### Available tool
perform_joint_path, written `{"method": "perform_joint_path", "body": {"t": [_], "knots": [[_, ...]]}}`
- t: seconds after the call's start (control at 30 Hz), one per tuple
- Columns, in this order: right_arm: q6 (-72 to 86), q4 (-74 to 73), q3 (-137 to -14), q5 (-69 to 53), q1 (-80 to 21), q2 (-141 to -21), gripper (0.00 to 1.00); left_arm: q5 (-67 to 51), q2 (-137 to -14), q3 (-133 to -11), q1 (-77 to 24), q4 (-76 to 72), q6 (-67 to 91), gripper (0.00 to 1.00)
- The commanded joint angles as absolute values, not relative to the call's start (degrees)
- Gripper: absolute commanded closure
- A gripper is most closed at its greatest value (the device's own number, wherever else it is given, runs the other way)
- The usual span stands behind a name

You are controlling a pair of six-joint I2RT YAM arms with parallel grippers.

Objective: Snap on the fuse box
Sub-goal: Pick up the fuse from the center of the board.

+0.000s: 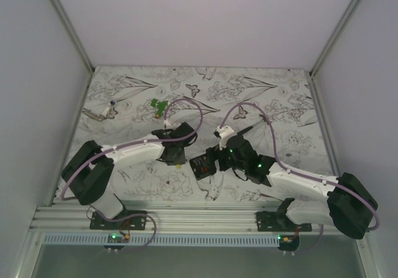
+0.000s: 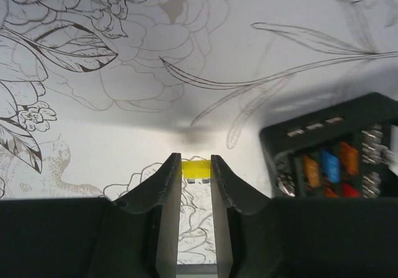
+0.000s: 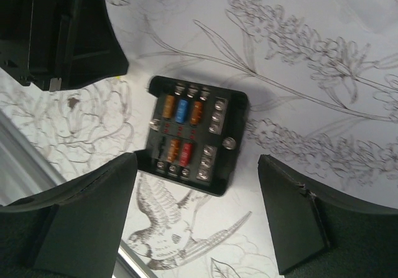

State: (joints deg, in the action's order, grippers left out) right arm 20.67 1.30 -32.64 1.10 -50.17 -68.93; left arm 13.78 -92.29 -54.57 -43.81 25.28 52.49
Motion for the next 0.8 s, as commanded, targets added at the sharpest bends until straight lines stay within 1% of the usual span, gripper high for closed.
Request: {"method": "perform_joint_path", "body": {"t": [0.0,0.33,0.4,0.5,0.67,0.77], "knots": [[24.1,10.8,-31.4,-0.6,-52.4,-67.6,0.16,15.2,-86.0,-54.5,-44.0,26.3,52.4,0.78],[30.8,36.8,-24.2,-2.6,-55.9,-69.3,0.22,16.1,-73.5,-53.8,-44.6,25.3,54.7,0.78],[31.8,42.0,-23.4,-2.2,-56.8,-70.4,0.25,16.3,-70.2,-53.8,-45.2,24.6,55.2,0.77],[32.7,47.5,-23.2,-1.3,-58.2,-72.8,0.31,16.5,-68.4,-53.8,-46.1,23.6,55.9,0.77],[33.4,50.8,-26.0,1.4,-60.1,-77.6,0.41,16.7,-67.4,-53.9,-47.7,22.6,56.6,0.77],[34.6,53.0,-26.7,3.2,-60.6,-80.2,0.46,17.0,-66.9,-53.8,-48.4,22.3,56.7,0.77]]}}
